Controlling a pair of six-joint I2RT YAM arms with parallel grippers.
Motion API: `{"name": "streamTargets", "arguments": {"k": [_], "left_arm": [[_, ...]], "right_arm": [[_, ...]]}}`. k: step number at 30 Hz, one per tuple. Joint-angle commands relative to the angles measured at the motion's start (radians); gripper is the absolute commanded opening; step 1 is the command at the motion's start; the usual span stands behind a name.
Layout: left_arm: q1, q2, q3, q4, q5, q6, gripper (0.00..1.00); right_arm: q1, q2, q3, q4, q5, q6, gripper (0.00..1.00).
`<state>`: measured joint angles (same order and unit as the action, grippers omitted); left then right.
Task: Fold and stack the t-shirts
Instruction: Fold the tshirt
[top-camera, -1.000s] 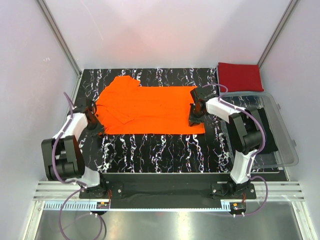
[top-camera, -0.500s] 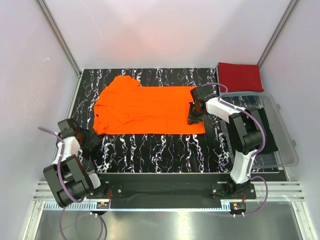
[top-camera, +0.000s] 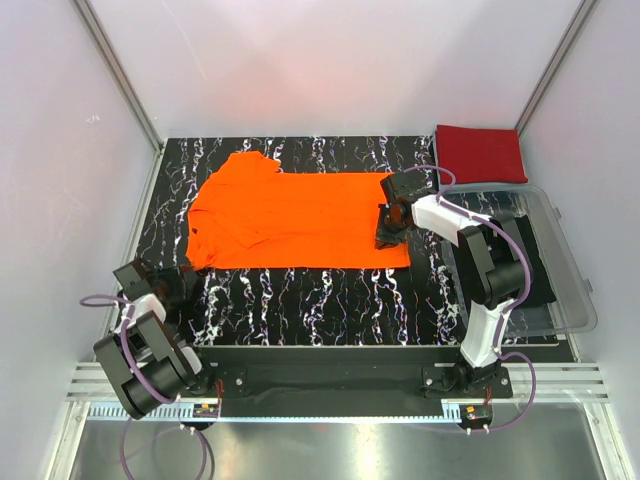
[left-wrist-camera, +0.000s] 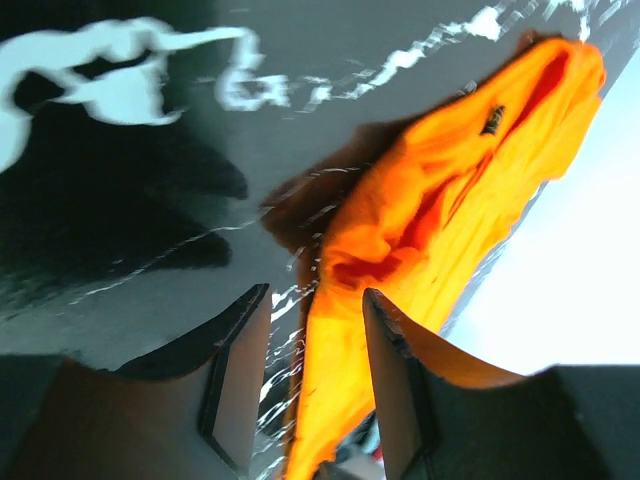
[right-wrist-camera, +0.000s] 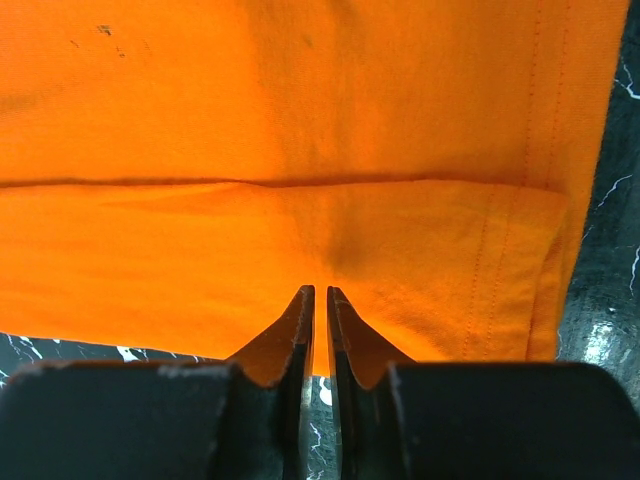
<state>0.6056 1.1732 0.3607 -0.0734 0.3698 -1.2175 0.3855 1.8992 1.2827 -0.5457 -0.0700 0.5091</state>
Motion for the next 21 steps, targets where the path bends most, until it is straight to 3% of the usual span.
{"name": "streamTargets", "arguments": {"k": [1, 21], "left_arm": [[0.011, -0.004, -0.026, 0.116, 0.024, -0.096, 0.46], [0.01, 0.105, -0.049, 0.24, 0.004, -0.149, 0.44]], "right_arm": [[0.004, 0.001, 0.033, 0.02, 0.018, -0.015, 0.16], [0.004, -0.005, 0.024, 0.018, 0.029, -0.026, 0.16]]}}
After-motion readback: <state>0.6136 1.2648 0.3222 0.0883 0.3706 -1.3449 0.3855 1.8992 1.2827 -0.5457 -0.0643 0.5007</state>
